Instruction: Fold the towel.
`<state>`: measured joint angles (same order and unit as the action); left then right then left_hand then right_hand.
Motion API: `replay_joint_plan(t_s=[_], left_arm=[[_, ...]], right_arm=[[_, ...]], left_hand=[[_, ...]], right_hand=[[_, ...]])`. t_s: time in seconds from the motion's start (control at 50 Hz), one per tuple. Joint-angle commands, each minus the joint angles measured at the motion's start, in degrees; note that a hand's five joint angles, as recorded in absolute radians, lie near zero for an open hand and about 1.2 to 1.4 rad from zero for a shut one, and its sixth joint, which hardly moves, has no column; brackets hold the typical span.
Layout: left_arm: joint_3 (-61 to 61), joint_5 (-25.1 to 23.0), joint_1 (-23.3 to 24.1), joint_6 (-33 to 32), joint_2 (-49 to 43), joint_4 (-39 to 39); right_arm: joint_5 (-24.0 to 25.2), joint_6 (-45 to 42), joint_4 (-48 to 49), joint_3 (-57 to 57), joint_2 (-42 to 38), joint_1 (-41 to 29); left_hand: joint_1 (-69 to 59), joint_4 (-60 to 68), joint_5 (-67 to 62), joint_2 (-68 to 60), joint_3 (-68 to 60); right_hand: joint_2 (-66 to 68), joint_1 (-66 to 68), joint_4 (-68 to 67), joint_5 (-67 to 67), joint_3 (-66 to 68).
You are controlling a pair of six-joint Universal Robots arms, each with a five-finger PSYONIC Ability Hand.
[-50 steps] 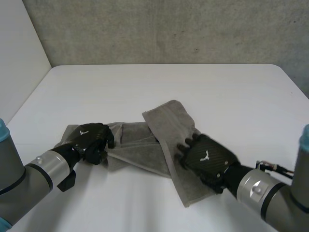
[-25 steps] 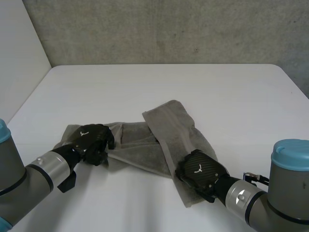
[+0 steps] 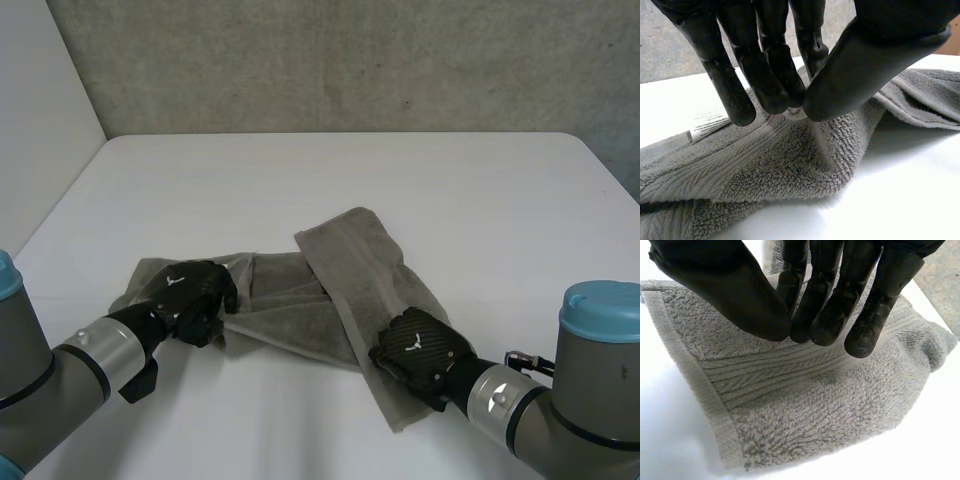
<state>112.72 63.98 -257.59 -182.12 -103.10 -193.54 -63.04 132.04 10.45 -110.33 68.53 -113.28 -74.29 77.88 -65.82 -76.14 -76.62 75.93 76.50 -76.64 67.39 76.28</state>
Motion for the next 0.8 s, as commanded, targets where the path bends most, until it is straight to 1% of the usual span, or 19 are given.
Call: replay_joint_plan(t_s=[0.02, 0.04, 0.08, 0.1, 0.14, 0.16, 0.18, 0.2, 0.28, 0.46, 0.7, 0.8], left_arm=[[0.1, 0.0, 0.0, 0.0, 0.0, 0.0], [0.2, 0.0, 0.1, 0.0, 0.0, 0.0], [0.5, 0.0, 0.0, 0.0, 0.0, -0.1], [0.5, 0.0, 0.0, 0.0, 0.0, -0.1], [0.6, 0.0, 0.0, -0.1, 0.1, -0.1], [0.6, 0.0, 0.0, -0.1, 0.1, -0.1], [0.6, 0.0, 0.0, -0.1, 0.1, -0.1], [0.6, 0.0, 0.0, -0.1, 0.1, -0.1], [0.6, 0.0, 0.0, -0.1, 0.1, -0.1], [0.7, 0.0, 0.0, -0.1, 0.0, -0.1], [0.7, 0.0, 0.0, -0.1, 0.0, -0.1], [0.7, 0.0, 0.0, -0.1, 0.0, -0.1]], right_arm=[[0.6, 1.4, -0.6, -0.6, 1.8, 0.1], [0.6, 1.4, -0.6, -0.6, 1.8, 0.1], [1.9, 3.3, -1.2, -1.5, 5.4, -0.3], [1.9, 3.3, -1.2, -1.5, 5.5, -0.3], [5.4, 4.4, -1.3, -2.7, 8.1, -0.1], [5.4, 4.5, -1.3, -2.7, 8.1, -0.1], [7.6, 4.5, -1.2, -3.2, 8.2, 0.0], [9.4, 4.5, -1.2, -3.5, 8.2, -0.3], [10.6, 3.8, -1.0, -3.8, 7.5, -0.4], [10.2, -0.1, -0.8, -3.8, 4.2, 0.2], [10.2, -0.6, -0.6, -3.6, 2.5, 0.0], [9.3, -0.6, -0.6, -3.0, 1.3, 0.0]], left_hand=[[-5.7, 2.1, -4.2, -3.9, -3.4], [-5.7, 2.1, -4.2, -3.9, -3.4], [-5.7, 2.1, -4.2, -3.9, -3.4], [-5.7, 2.1, -4.2, -3.9, -3.4], [-5.7, 2.1, -4.2, -3.9, -3.4], [-5.7, 2.1, -4.2, -3.9, -3.4], [-5.7, 2.1, -4.2, -3.9, -3.4], [-5.7, 2.1, -4.2, -3.9, -3.4], [-5.7, 2.1, -4.2, -3.9, -3.4], [-5.7, 2.1, -4.2, -3.9, -3.4], [-5.7, 2.1, -4.2, -3.9, -3.4], [-5.7, 2.1, -4.2, -3.9, -3.4]], right_hand=[[-19.5, -20.1, 20.2, -20.9, -19.8], [-19.6, -20.2, 20.3, -21.0, -19.9], [-34.8, -35.4, 35.5, -36.3, -35.2], [-34.9, -35.5, 35.6, -36.4, -35.2], [-42.1, -42.7, 42.8, -43.6, -42.4], [-42.1, -42.7, 42.8, -43.6, -42.5], [-43.6, -44.2, 44.3, -45.1, -44.0], [-43.8, -44.4, 44.5, -45.3, -44.2], [-43.8, -44.4, 44.5, -45.3, -44.2], [-43.6, -44.2, 44.4, -45.1, -44.0], [-42.3, -42.9, 43.0, -43.8, -42.6], [-38.6, -39.2, 39.3, -40.1, -39.0]])
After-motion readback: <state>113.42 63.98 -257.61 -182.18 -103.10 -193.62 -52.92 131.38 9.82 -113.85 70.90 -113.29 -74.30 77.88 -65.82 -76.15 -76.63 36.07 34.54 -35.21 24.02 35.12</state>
